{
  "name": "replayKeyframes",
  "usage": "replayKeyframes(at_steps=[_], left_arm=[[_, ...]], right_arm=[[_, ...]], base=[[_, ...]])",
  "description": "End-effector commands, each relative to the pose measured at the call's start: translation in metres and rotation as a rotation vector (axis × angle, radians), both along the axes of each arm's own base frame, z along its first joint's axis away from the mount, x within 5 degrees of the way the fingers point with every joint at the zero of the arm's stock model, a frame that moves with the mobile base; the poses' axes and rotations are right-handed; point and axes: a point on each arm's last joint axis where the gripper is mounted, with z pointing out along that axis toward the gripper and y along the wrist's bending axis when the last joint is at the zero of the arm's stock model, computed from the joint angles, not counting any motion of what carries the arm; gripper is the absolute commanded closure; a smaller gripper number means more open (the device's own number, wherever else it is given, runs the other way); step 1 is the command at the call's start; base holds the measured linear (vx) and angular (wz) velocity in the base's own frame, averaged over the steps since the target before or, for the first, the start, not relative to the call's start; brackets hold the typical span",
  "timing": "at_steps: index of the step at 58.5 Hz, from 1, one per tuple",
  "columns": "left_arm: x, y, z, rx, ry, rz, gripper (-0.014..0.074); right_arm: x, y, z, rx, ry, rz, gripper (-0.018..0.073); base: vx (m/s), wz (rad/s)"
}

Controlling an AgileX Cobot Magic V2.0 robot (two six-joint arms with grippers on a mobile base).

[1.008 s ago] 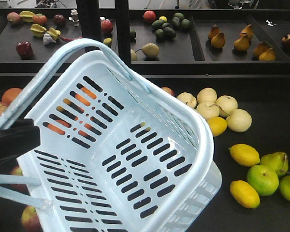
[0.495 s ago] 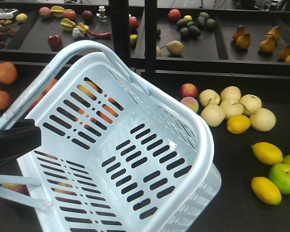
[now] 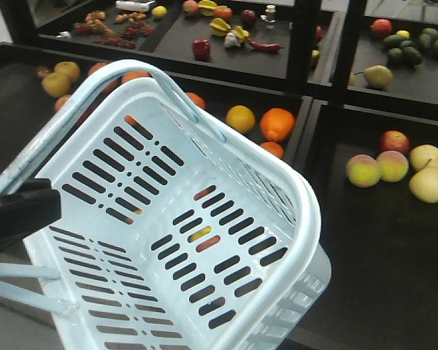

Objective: Pick three apples into basket with both arms
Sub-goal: 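Hold the basket in the left gripper while the base backs away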

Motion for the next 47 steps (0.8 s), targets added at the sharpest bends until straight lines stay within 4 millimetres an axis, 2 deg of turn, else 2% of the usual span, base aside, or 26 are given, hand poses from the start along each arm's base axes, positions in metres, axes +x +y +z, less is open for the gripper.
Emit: replayKeyframes(at_steps=[1,47], left_arm=[[0.0006,0.0015,0.0166,-0.105,-0.043,0.038,0.0602],[0.0006,0.0015,0.0166,-0.105,-0.043,0.038,0.0602]], right_arm=[[-0.0007,-0.0006,0.0037,0.002,-0.074,-0.009,0.0564],[-0.0007,-0.0006,0.0037,0.002,-0.074,-0.009,0.0564]], base=[[-0.17,0.62],[-0.18,0.61]])
